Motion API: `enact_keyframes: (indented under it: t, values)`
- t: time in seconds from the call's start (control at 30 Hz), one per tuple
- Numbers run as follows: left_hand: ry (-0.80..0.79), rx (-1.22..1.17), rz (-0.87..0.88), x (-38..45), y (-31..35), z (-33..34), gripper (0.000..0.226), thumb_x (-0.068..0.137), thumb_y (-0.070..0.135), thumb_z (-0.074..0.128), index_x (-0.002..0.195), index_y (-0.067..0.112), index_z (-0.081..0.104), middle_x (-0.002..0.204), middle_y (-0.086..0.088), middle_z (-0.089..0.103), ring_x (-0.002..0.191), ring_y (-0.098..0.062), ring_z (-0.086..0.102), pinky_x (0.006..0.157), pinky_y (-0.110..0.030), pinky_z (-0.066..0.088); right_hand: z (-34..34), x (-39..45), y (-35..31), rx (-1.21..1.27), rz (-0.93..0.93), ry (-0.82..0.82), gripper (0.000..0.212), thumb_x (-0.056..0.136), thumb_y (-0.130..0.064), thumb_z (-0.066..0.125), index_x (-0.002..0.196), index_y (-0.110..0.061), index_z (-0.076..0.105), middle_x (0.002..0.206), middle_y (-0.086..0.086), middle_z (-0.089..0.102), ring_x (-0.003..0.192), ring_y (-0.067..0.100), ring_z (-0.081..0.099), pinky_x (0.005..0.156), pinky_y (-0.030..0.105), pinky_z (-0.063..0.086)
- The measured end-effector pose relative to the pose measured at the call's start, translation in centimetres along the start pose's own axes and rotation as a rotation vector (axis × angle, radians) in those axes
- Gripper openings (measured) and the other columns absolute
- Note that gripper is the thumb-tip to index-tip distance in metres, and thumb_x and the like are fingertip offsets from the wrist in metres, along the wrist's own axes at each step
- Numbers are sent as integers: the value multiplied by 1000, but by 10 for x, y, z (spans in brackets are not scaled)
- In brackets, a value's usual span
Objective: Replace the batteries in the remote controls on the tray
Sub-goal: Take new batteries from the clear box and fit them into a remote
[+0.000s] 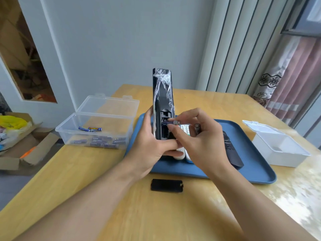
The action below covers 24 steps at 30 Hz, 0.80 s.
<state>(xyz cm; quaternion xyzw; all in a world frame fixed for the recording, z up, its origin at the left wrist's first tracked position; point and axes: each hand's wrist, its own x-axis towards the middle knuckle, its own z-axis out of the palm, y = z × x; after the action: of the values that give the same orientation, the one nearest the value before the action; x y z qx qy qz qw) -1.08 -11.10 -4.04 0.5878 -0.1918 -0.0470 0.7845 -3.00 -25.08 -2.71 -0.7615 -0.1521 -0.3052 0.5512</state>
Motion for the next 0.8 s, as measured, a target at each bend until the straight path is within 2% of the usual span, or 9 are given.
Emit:
enact_keyframes:
  t: [0.1, 0.17, 0.23, 0.3, 0.37, 0.5, 0.57, 0.67, 0.8]
  values:
    - [-36, -138, -77, 2, 4, -3, 68, 77, -2, 57, 133, 35, 51, 117, -13, 66, 104, -40, 67, 74, -52, 60, 1, -2, 4, -104, -58, 23, 13, 80, -13, 83, 83, -20, 72, 70, -23, 68, 48, 3, 42, 51, 8, 30]
    - [-54, -224, -128, 3, 7, -6, 52, 87, 13, 49, 136, 30, 53, 121, -7, 68, 119, -41, 63, 79, -60, 58, 2, -3, 6, -161, -95, 29, 11, 77, -11, 86, 82, -13, 76, 59, -31, 59, 49, -2, 47, 51, 4, 31]
    - [-25, -222, -148, 4, 8, -9, 37, 106, 31, 39, 141, 28, 49, 128, -5, 69, 121, -38, 64, 76, -57, 58, 3, -3, 6, -212, -167, 39, 15, 73, -12, 89, 80, -10, 76, 68, -25, 65, 57, -12, 52, 57, 2, 33]
    - [39, -198, -138, 4, 8, -11, 38, 108, 41, 34, 141, 28, 48, 126, -7, 71, 116, -36, 67, 73, -52, 59, 5, -2, 8, -270, -226, 39, 18, 69, -17, 91, 79, -10, 78, 77, -9, 70, 61, -15, 52, 61, 2, 34]
    - [99, -165, -97, 5, 7, -11, 35, 109, 39, 34, 138, 27, 50, 121, -7, 73, 111, -36, 69, 76, -51, 60, 6, -1, 11, -270, -225, 19, 20, 68, -20, 92, 81, -11, 80, 75, -2, 70, 60, -11, 54, 60, 2, 36]
    - [142, -140, -66, 5, 8, -10, 32, 110, 32, 34, 138, 26, 49, 117, -6, 75, 94, -26, 71, 59, -30, 57, 8, -2, 12, -269, -225, -49, 17, 71, -30, 89, 81, -19, 82, 72, -7, 69, 59, 7, 63, 58, 14, 44]
    - [133, -119, -60, 5, 6, -8, 32, 110, 31, 35, 138, 26, 49, 118, -7, 74, 103, -30, 71, 72, -36, 59, 10, -3, 11, -275, -210, -73, 15, 70, -32, 89, 78, -21, 82, 68, -9, 66, 54, 6, 55, 56, 8, 36]
    - [129, -104, -79, 4, 4, -6, 33, 110, 31, 36, 137, 21, 52, 119, -6, 74, 111, -33, 69, 89, -46, 56, 11, -4, 9, -276, -190, -90, 16, 69, -33, 89, 75, -21, 81, 64, -10, 61, 55, 3, 50, 57, 6, 34]
    - [135, -186, -153, 4, 6, -6, 38, 109, 31, 36, 131, 13, 62, 120, -6, 74, 101, -23, 73, 75, -31, 60, 13, -4, 9, -244, -81, -62, 22, 65, -33, 91, 78, -22, 78, 57, -13, 49, 57, 0, 51, 60, 5, 35]
